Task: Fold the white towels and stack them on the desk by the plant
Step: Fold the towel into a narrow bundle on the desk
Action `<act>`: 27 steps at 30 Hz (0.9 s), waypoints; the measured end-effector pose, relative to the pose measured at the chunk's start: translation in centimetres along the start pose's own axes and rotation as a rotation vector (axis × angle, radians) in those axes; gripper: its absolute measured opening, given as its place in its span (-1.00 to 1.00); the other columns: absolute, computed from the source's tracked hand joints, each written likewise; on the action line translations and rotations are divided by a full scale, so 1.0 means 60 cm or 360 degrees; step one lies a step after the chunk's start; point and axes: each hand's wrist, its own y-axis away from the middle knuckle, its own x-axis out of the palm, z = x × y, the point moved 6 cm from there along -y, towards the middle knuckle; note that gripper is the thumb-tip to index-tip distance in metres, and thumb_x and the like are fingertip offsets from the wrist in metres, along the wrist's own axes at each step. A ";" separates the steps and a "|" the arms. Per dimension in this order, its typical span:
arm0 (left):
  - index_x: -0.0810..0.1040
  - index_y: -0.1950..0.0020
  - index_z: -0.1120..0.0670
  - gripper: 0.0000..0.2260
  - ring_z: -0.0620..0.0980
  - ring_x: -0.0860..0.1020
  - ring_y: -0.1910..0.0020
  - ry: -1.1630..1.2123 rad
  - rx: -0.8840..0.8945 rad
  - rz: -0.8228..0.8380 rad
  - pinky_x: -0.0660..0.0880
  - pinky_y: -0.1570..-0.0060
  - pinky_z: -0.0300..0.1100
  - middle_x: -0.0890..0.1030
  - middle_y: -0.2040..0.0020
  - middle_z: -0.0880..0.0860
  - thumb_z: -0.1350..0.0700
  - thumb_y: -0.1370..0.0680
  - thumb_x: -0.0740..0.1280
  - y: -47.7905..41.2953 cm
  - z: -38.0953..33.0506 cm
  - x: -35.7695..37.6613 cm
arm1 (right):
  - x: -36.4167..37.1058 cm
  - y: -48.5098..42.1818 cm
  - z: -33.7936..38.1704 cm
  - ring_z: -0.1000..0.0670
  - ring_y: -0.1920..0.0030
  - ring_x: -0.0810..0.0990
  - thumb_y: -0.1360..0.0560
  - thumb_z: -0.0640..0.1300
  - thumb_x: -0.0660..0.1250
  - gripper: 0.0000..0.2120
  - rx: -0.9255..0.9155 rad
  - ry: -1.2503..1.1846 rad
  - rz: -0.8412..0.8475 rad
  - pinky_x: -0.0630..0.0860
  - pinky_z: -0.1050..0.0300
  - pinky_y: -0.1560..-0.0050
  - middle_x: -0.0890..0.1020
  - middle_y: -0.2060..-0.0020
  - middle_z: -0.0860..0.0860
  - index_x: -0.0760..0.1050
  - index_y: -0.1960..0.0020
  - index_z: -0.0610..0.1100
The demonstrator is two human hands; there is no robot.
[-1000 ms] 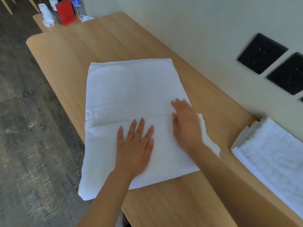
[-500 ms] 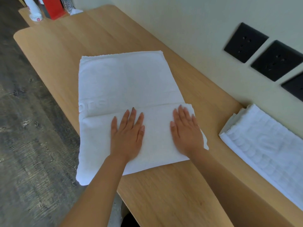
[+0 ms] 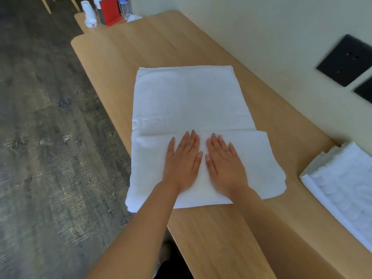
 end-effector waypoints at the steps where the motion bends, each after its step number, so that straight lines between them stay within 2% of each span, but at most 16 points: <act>1: -0.20 -0.55 0.00 -0.34 -0.25 -0.32 -0.45 0.0049 0.0022 -0.0003 -0.45 -0.40 -0.15 -0.18 -0.57 -0.08 -0.17 -0.47 -0.44 0.000 0.001 -0.002 | 0.000 -0.001 -0.004 0.15 -0.51 -0.23 -0.52 0.14 -0.39 -0.34 0.0018 0.0012 0.0003 -0.33 0.17 -0.48 -0.13 -0.53 0.08 -0.11 -0.56 -0.07; 4: -0.10 -0.56 0.01 -0.39 -0.28 -0.32 -0.43 0.0169 0.0082 0.0039 -0.46 -0.40 -0.18 -0.14 -0.57 -0.07 -0.19 -0.55 -0.31 0.010 0.006 -0.005 | -0.001 -0.001 -0.003 0.16 -0.51 -0.24 -0.51 0.16 -0.40 -0.33 0.0034 0.0019 0.0034 -0.33 0.16 -0.48 -0.18 -0.49 0.12 -0.12 -0.56 -0.05; 7: -0.15 -0.55 -0.05 -0.38 -0.25 -0.36 -0.44 0.0036 0.0092 0.0056 -0.49 -0.39 -0.14 -0.21 -0.57 -0.08 -0.23 -0.52 -0.35 0.027 0.010 -0.007 | -0.001 0.000 0.002 0.15 -0.52 -0.22 -0.51 0.16 -0.39 -0.34 0.0066 0.0033 0.0034 -0.31 0.14 -0.49 -0.14 -0.53 0.09 -0.12 -0.56 -0.04; 13: -0.30 -0.49 -0.26 -0.47 -0.09 -0.34 -0.50 -0.0243 -0.0294 0.0070 -0.38 -0.43 0.11 -0.35 -0.53 -0.06 -0.29 -0.54 -0.27 0.059 0.084 -0.021 | -0.006 0.003 -0.002 0.13 -0.52 -0.24 -0.53 0.16 -0.36 -0.36 0.0077 0.0020 0.0027 -0.32 0.12 -0.49 -0.13 -0.55 0.08 -0.13 -0.56 -0.02; 16: -0.25 -0.49 -0.30 -0.48 -0.11 -0.34 -0.50 -0.0203 -0.0429 0.0029 -0.31 -0.44 0.15 -0.34 -0.54 -0.09 -0.32 -0.55 -0.24 0.079 0.129 -0.030 | -0.005 0.003 -0.002 0.11 -0.53 -0.22 -0.54 0.15 -0.33 -0.38 0.0081 0.0003 0.0015 -0.31 0.10 -0.50 -0.10 -0.55 0.07 -0.10 -0.57 -0.02; 20: -0.10 -0.52 -0.29 -0.45 -0.13 -0.37 -0.49 -0.0039 -0.0436 -0.0072 -0.31 -0.47 0.10 -0.27 -0.56 -0.08 -0.35 -0.54 -0.17 0.080 0.142 -0.035 | -0.005 0.005 -0.003 0.09 -0.54 -0.21 -0.54 0.16 -0.33 -0.37 0.0092 0.0021 0.0017 -0.32 0.09 -0.50 -0.10 -0.56 0.07 -0.09 -0.57 -0.01; 24: -0.20 -0.54 -0.21 -0.40 -0.04 -0.40 -0.49 -0.0249 -0.0492 -0.0034 -0.49 -0.36 0.12 -0.30 -0.56 0.02 -0.34 -0.52 -0.28 0.080 0.134 -0.036 | -0.018 0.021 -0.010 0.10 -0.54 -0.19 -0.53 0.24 -0.30 -0.33 0.0009 -0.0159 0.0035 -0.33 0.15 -0.48 -0.05 -0.55 0.07 0.01 -0.56 0.00; 25: -0.21 -0.54 -0.18 -0.38 -0.02 -0.40 -0.49 -0.0205 -0.0484 -0.0034 -0.54 -0.32 0.08 -0.29 -0.56 0.05 -0.36 -0.51 -0.30 0.086 0.123 -0.038 | -0.022 0.034 -0.016 0.12 -0.53 -0.20 -0.52 0.29 -0.29 -0.31 -0.0059 -0.0240 0.0081 -0.32 0.16 -0.49 -0.04 -0.55 0.09 0.04 -0.55 0.01; 27: -0.18 -0.53 -0.19 -0.33 -0.07 -0.38 -0.49 0.0222 -0.0400 -0.0093 -0.59 -0.30 -0.10 -0.24 -0.57 0.03 -0.38 -0.45 -0.28 0.109 0.073 -0.035 | -0.027 0.068 -0.035 0.18 -0.52 -0.24 -0.48 0.43 -0.26 -0.23 -0.0208 -0.0266 0.0196 -0.31 0.14 -0.50 -0.05 -0.54 0.12 0.03 -0.55 0.04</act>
